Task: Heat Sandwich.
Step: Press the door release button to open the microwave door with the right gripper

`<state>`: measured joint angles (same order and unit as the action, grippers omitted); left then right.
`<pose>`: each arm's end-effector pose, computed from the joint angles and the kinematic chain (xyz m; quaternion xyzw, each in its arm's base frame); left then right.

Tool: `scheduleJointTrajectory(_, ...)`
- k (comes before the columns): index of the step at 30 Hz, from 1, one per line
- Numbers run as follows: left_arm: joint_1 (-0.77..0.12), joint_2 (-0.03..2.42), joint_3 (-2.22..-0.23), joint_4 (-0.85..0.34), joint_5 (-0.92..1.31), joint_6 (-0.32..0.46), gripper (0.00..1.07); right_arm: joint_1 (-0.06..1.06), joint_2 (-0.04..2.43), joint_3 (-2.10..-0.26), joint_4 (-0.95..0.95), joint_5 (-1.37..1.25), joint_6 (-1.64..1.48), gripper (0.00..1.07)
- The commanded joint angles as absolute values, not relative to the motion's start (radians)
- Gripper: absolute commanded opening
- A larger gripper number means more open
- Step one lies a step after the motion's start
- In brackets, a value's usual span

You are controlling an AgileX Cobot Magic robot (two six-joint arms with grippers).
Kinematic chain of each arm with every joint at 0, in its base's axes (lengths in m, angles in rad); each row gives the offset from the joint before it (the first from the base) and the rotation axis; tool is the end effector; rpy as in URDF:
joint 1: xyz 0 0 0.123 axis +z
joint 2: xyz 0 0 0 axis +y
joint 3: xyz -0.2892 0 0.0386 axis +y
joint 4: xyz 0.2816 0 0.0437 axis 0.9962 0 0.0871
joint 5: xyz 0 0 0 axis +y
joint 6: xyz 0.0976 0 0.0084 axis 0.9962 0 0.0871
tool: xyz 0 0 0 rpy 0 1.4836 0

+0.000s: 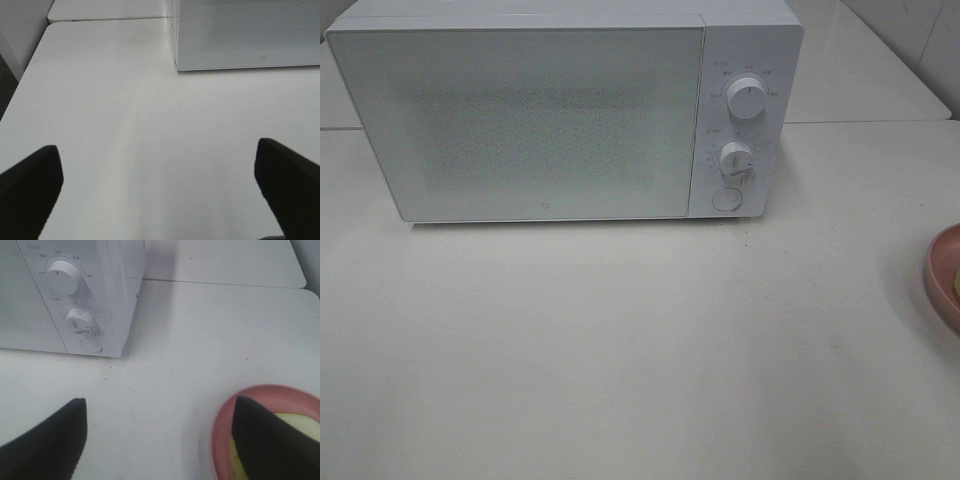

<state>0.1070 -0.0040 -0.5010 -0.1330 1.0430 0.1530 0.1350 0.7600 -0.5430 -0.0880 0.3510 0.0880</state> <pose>0.0247 -0.0086 0.2928 0.0216 0.8451 0.0029 0.5341 0.1869 0.0224 0.2870 -0.0475 0.8534 0.0235 0.5185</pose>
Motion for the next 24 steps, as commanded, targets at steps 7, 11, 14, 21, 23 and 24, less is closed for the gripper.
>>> scheduleJointTrajectory(7, 0.101, -0.031, -0.499, -0.139, 1.033, 0.146, 1.01, 0.128, 0.904, -0.545, -0.094, 0.176, 0.085, 0.76)
scheduleJointTrajectory(11, 0.101, -0.031, -0.499, -0.139, 1.033, 0.146, 1.01, 0.128, 0.971, -0.545, -0.094, 0.086, 0.085, 0.76)
scheduleJointTrajectory(14, 0.101, -0.031, -0.499, -0.139, 1.033, 0.146, 1.01, 0.128, 1.040, -0.544, -0.094, -0.024, 0.085, 0.76)
scheduleJointTrajectory(21, 0.101, -0.031, -0.499, -0.139, 1.033, 0.146, 1.01, 0.128, 1.122, -0.490, -0.094, -0.259, 0.083, 0.76)
scheduleJointTrajectory(23, 0.101, -0.031, -0.499, -0.139, 1.033, 0.146, 1.01, 0.130, 1.161, -0.456, -0.094, -0.379, 0.081, 0.76)
scheduleJointTrajectory(24, 0.101, -0.031, -0.499, -0.139, 1.033, 0.146, 1.01, 0.130, 1.161, -0.456, -0.094, -0.379, 0.081, 0.76)
